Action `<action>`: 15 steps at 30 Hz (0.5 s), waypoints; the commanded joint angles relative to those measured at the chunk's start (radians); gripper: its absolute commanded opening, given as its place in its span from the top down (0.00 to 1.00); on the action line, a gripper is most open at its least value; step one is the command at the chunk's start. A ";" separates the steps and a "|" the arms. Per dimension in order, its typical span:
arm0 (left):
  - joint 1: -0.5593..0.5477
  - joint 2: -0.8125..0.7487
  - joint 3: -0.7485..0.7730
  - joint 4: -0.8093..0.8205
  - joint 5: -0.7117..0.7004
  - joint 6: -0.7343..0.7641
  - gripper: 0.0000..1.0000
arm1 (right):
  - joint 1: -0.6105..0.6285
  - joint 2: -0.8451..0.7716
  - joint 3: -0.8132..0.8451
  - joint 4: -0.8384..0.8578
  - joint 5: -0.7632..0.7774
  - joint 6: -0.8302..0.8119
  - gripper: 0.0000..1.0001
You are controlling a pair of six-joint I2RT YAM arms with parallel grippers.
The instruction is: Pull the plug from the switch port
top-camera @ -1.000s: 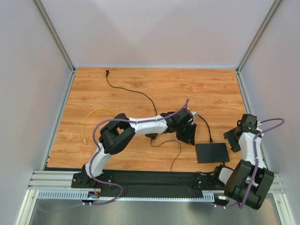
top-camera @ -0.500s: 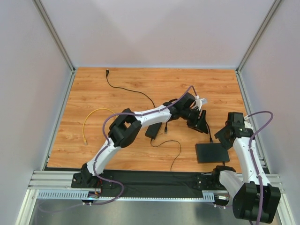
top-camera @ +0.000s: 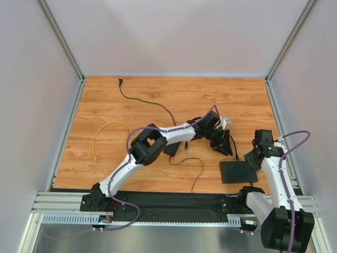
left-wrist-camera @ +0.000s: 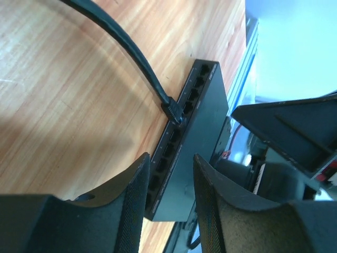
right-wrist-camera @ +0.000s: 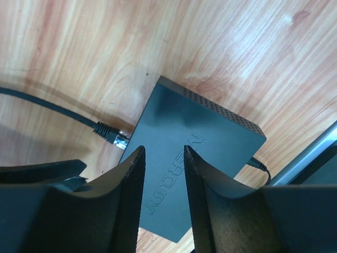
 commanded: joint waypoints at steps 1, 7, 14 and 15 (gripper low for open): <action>-0.012 0.022 0.036 0.034 -0.016 -0.101 0.53 | 0.006 0.030 0.016 0.020 0.078 0.024 0.63; -0.021 0.068 0.039 0.084 -0.022 -0.205 0.55 | -0.034 0.047 -0.030 0.059 0.081 0.005 0.65; -0.043 0.075 0.023 0.126 -0.088 -0.269 0.54 | -0.066 0.061 -0.033 0.086 0.063 -0.025 0.65; -0.043 0.072 0.000 0.179 -0.088 -0.280 0.55 | -0.068 0.065 -0.033 0.086 0.063 -0.023 0.66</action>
